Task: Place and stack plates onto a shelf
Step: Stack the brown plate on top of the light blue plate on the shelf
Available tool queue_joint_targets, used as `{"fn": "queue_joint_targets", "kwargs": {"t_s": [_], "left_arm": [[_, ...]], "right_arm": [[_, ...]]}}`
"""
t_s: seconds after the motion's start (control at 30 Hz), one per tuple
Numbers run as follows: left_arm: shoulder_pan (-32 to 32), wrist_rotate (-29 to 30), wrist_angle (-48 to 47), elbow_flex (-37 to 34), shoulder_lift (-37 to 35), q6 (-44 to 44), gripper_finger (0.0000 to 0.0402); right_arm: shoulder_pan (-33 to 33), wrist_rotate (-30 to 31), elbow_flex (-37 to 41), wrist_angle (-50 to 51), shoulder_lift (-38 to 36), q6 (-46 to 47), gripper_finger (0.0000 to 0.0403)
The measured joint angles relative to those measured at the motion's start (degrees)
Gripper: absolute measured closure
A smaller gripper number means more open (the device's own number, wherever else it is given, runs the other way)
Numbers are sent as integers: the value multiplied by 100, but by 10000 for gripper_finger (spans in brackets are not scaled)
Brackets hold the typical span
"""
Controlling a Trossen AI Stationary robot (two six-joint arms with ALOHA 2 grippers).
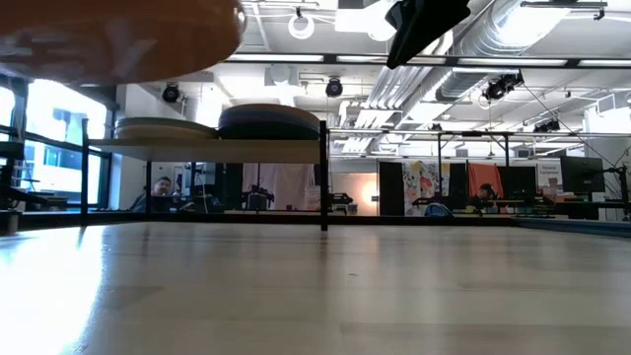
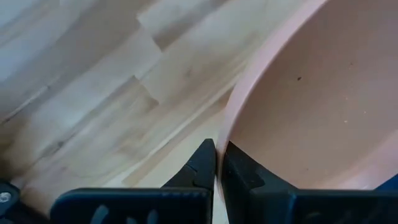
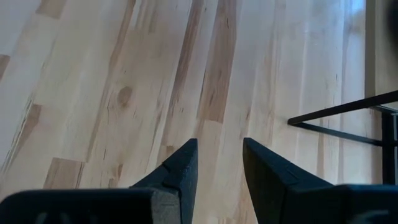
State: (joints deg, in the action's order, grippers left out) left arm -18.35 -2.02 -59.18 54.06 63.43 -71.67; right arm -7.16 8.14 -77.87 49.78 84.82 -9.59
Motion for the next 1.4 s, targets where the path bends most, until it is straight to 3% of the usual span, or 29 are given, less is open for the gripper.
{"fn": "queue_joint_targets", "kwargs": {"t_s": [0.27, 0.63, 1.4], "left_arm": [[703, 771, 24, 2, -880, -758, 401], [1991, 1204, 24, 25, -1597, -167, 401], [5328, 1494, -1067, 2403, -1121, 2068, 401]], "right_arm": [[0, 0, 0, -46, 0, 62, 297], [4, 0, 0, -114, 0, 28, 297], [4, 0, 0, -120, 0, 73, 297]]}}
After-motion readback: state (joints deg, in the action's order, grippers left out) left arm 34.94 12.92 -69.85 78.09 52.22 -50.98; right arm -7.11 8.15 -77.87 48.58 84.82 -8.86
